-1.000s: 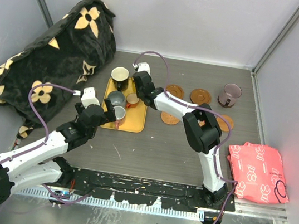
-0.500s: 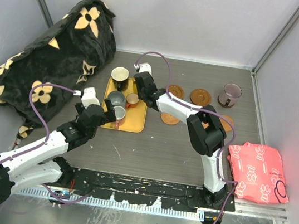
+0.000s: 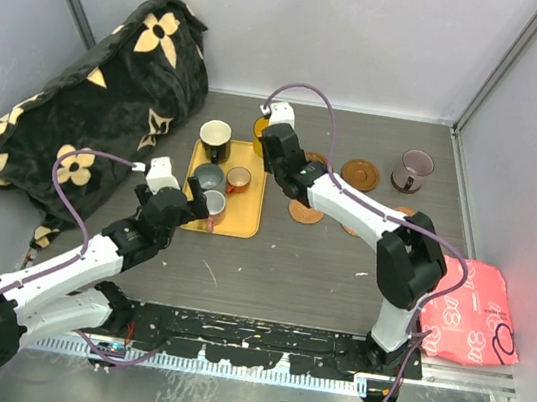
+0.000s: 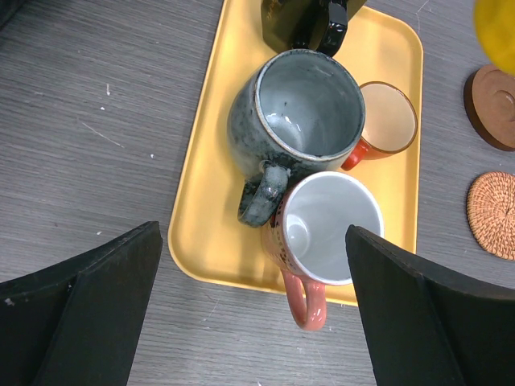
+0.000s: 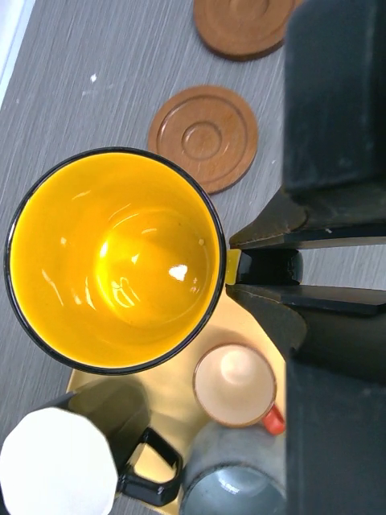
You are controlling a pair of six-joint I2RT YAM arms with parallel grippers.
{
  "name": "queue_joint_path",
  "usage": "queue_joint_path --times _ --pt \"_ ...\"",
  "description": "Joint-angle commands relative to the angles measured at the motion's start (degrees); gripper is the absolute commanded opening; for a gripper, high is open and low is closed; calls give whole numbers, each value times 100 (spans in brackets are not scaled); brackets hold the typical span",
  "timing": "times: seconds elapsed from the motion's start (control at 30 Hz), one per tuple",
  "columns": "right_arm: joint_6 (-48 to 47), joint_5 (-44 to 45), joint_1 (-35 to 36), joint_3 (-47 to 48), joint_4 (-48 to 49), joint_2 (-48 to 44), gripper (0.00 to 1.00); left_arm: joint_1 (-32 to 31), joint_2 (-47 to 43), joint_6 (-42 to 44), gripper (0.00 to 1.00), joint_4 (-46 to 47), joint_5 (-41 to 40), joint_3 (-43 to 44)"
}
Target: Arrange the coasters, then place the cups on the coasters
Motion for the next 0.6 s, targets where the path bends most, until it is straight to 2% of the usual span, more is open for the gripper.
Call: queue_joint_path --times 0.0,0.23,0.57 --pt "-225 517 -56 -372 682 -817 1 27 -41 -58 98 314 -43 44" --pt "-183 595 -454 -1318 783 -1521 1 25 -38 -60 98 316 -32 44" --pt "148 89 -1728 -2496 1080 -2324 1 25 3 -78 98 325 9 48"
